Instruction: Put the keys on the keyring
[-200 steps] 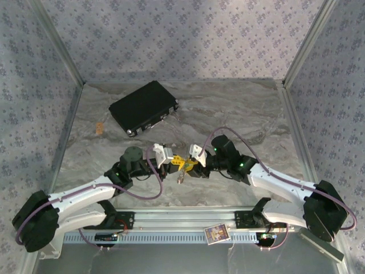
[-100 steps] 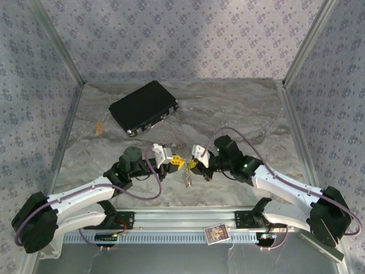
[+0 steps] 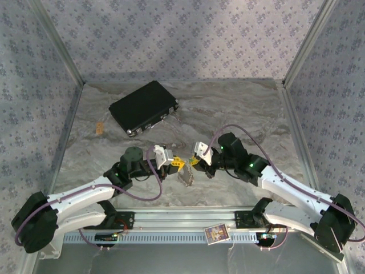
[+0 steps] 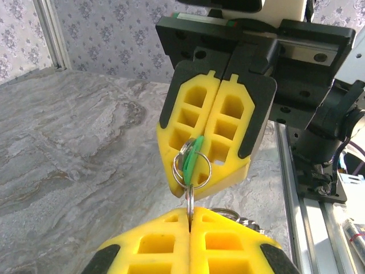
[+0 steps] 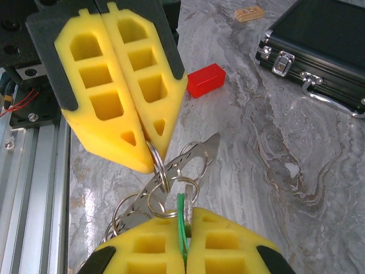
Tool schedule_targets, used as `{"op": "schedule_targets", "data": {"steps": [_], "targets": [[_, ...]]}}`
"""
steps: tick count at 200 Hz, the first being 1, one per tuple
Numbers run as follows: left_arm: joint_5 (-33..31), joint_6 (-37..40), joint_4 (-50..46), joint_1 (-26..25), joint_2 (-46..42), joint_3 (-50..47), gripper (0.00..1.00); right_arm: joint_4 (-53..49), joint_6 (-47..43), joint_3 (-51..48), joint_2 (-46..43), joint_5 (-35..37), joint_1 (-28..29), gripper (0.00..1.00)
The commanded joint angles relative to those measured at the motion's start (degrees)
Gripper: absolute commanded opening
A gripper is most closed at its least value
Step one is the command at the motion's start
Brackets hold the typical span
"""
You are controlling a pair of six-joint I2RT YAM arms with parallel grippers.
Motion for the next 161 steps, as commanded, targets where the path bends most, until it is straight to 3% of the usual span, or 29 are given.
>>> {"op": "schedule_targets", "data": {"steps": [1, 30, 56, 78, 134, 161], "targets": [[2.06, 1.17, -0.60, 0.12, 0.68, 2.14, 0.00, -2.87, -1.23, 2.40, -0.81, 1.45, 0.19, 0.00], [1.98, 1.73, -1.99, 0.11, 1.69, 3.02, 0.00, -4.40, -1.76, 3.50, -1.47, 2.41, 0.73, 0.00], [-0.29, 1.93, -2.29, 0.11, 2.24, 3.26, 0.30, -6.36, -3.15, 4.87, -2.57, 4.34, 1.05, 0.00], [-3.25, 2.08, -1.87, 0.12, 1.31, 2.87, 0.38, -9.60, -6.05, 6.96, -2.61, 7.09, 0.80, 0.00], [-25.69, 5.40, -2.71, 0.01, -7.29, 0.00, 0.44, -14.16, -10.15, 13.28, 2.01, 9.91, 0.71, 0.00], [-41.06, 2.87, -4.38, 0.58, -13.91, -1.56, 0.49, -14.26, -12.18, 17.47, 6.90, 9.73, 2.15, 0.00]]}}
